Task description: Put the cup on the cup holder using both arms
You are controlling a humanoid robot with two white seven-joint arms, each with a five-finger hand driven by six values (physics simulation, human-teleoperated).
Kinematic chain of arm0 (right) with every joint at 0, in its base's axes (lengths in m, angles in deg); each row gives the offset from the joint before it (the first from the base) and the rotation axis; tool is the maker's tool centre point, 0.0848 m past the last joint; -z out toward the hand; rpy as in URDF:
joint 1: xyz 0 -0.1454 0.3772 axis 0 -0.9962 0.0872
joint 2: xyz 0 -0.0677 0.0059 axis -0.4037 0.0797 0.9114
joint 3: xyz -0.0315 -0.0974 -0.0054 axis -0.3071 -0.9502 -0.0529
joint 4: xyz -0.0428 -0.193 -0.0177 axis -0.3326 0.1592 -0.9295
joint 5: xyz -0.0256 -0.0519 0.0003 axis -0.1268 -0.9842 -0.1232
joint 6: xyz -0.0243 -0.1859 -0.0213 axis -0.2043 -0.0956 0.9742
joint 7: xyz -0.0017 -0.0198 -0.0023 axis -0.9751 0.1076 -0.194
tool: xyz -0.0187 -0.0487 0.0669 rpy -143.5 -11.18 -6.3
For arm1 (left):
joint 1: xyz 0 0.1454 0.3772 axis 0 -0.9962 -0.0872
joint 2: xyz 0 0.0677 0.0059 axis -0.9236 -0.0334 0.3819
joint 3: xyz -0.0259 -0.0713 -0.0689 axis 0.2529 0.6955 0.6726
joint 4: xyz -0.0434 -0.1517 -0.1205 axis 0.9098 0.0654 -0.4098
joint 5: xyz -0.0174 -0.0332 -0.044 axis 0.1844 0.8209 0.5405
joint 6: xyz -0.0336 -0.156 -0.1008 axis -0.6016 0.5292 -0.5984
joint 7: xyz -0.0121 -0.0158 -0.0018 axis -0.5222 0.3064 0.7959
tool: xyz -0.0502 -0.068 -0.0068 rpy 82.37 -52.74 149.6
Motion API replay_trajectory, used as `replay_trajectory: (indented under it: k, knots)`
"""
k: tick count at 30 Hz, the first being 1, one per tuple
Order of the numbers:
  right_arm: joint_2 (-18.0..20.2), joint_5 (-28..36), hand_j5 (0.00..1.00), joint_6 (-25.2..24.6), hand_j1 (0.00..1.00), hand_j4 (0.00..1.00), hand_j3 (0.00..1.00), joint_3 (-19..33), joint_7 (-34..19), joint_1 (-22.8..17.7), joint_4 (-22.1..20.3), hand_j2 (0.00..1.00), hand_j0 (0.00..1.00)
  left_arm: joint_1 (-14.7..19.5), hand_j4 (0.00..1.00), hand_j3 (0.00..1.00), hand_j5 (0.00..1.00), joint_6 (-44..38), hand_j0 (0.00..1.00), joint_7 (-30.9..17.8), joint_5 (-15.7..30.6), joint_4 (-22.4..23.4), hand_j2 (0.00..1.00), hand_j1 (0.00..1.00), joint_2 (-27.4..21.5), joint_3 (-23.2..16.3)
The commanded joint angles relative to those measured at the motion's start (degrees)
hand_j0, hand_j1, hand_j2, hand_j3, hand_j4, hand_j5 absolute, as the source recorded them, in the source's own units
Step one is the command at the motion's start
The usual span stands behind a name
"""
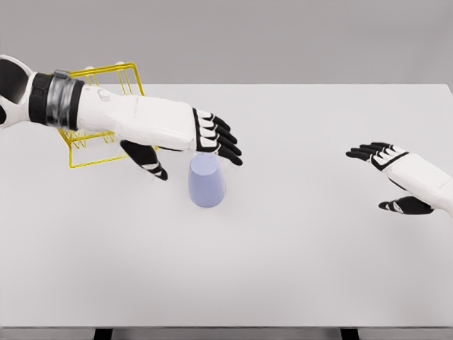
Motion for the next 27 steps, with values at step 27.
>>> replay_trajectory:
  k: [27]
  knots:
    - [4.54, 0.54, 1.00, -0.17, 1.00, 1.00, 1.00, -0.74, 0.03, -1.49, -1.45, 1.00, 1.00, 1.05, 1.00, 1.00, 1.00, -0.13, 1.00, 0.01, -15.89, 16.48, 1.00, 1.00, 13.99, -8.08]
